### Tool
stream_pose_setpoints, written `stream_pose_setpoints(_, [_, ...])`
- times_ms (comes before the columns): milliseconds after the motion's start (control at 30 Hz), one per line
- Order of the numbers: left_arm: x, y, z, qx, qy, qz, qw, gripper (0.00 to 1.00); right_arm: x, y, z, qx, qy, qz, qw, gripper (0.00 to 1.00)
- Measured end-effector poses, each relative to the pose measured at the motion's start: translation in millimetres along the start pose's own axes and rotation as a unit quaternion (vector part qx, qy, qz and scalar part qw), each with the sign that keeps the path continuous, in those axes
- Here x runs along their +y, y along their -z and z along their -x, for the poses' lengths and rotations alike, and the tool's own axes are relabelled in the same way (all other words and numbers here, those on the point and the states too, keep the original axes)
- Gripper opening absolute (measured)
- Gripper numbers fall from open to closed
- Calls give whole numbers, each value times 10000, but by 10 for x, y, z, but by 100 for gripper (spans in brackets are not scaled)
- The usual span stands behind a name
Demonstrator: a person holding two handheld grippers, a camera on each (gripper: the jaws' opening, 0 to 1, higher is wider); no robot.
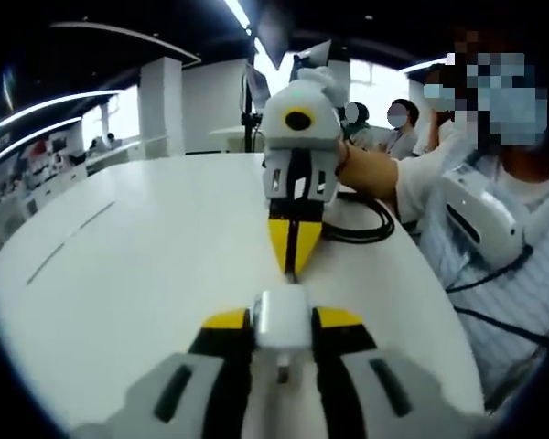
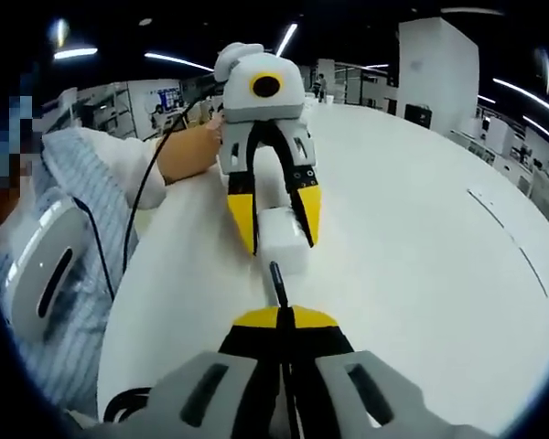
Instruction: Plug the desk Type‑C cable into the charger adapter.
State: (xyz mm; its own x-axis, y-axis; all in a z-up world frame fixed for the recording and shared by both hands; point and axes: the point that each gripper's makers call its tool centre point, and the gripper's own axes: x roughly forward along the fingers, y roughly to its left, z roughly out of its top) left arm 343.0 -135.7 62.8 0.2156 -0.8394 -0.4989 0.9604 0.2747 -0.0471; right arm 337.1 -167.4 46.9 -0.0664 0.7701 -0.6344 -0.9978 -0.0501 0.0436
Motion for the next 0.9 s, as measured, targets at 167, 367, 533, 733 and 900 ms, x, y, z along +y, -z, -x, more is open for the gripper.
stream_pose_setpoints(167, [27,4,-15,93,-87,13,9999,23,-22,-34,5,-11,72,-5,10000,0])
stream_pose_setpoints(367, [52,12,-30,157,-134,28,9998,24,-10,-47,-29,34,81,84,9999,0])
stream_pose_setpoints(533, [58,14,-31,203,-162,53,9996,24,-19,-55,-10,64,123,68,9999,0])
stream_pose_setpoints(733, [64,21,-19,201,-149,38,9997,25,-6,-46,-13,38,127,141,9998,0])
stream_pose_setpoints(900, [72,36,21,136,-122,47,9998,25,19,-53,-46,-99,61,446,9989,1])
